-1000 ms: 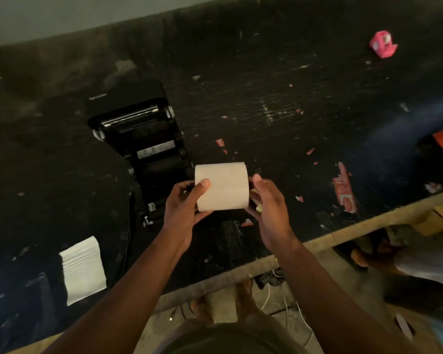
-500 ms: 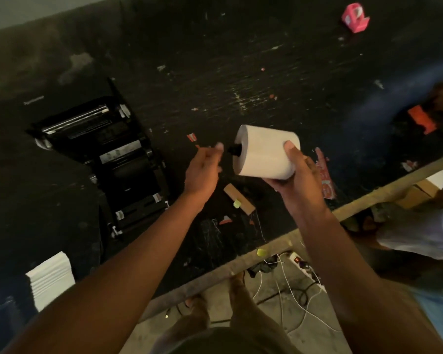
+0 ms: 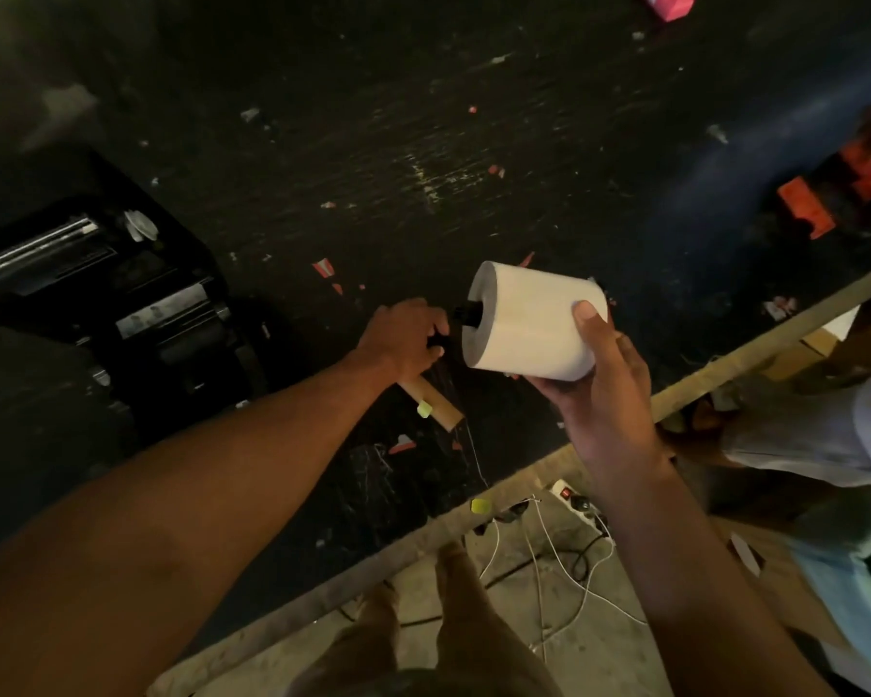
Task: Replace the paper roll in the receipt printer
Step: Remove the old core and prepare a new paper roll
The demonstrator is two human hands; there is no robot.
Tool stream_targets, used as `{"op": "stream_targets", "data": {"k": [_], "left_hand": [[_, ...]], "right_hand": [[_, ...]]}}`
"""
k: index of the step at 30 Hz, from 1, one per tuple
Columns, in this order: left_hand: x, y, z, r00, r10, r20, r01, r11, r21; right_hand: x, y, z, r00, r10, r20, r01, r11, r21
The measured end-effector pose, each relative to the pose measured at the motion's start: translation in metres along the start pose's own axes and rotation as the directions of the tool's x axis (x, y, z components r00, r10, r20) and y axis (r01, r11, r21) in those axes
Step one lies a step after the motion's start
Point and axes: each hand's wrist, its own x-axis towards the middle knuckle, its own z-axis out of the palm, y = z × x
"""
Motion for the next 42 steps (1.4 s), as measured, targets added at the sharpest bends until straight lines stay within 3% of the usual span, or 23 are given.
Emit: {"op": "stream_targets", "data": {"k": [3, 9, 13, 17, 19, 22, 24, 28, 32, 37, 42], "left_hand": [[0.004, -0.008, 0.001, 0.999, 0.042, 0.033, -0.045, 0.997, 0.070], [0.005, -0.008, 0.000, 0.992, 0.108, 0.065, -0.117, 0.982, 0.146], [0.002, -0.007, -0.015, 0.987, 0.127, -0.100, -0.117, 0.988, 0.102], [-0.022, -0.011, -0.040, 0.951, 0.096, -0.295, -0.140, 0.981, -0.132], [-0.044, -0.014, -0.050, 0.952, 0.019, -0.305, -0.142, 0.912, -0.384], [-0.088, -0.019, -0.057, 0.981, -0.073, -0.182, -0.096, 0.632, -0.769], [-0.116, -0.025, -0.056, 0.981, -0.116, -0.157, -0.080, 0.490, -0.868], [-0.163, -0.044, -0.049, 0.950, -0.209, -0.230, -0.141, 0.371, -0.918], [-0.186, -0.051, -0.051, 0.935, -0.248, -0.254, -0.138, 0.406, -0.903], [-0.228, -0.077, -0.062, 0.902, -0.289, -0.321, -0.113, 0.559, -0.822], [-0.262, -0.093, -0.061, 0.870, -0.383, -0.312, -0.066, 0.537, -0.841]], "right_hand": [[0.000, 0.001, -0.011, 1.000, -0.003, 0.012, 0.003, 1.000, 0.008], [-0.004, 0.006, -0.026, 0.995, 0.020, -0.097, -0.019, 1.000, 0.007], [-0.006, 0.009, -0.031, 0.989, 0.029, -0.144, -0.031, 0.999, -0.011], [-0.008, 0.012, -0.025, 0.993, 0.040, -0.109, -0.036, 0.999, 0.034], [-0.009, 0.015, -0.020, 0.996, 0.039, -0.086, -0.036, 0.999, 0.040], [-0.016, 0.020, 0.001, 0.999, 0.029, -0.021, -0.029, 1.000, -0.003], [-0.022, 0.025, 0.016, 0.999, 0.048, 0.015, -0.048, 0.999, -0.018], [-0.035, 0.045, 0.048, 0.987, 0.126, 0.096, -0.117, 0.989, -0.093], [-0.042, 0.058, 0.063, 0.984, 0.137, 0.115, -0.115, 0.977, -0.182], [-0.066, 0.078, 0.099, 0.968, 0.147, 0.205, -0.086, 0.956, -0.279], [-0.087, 0.099, 0.125, 0.950, 0.089, 0.300, 0.044, 0.912, -0.407]]}}
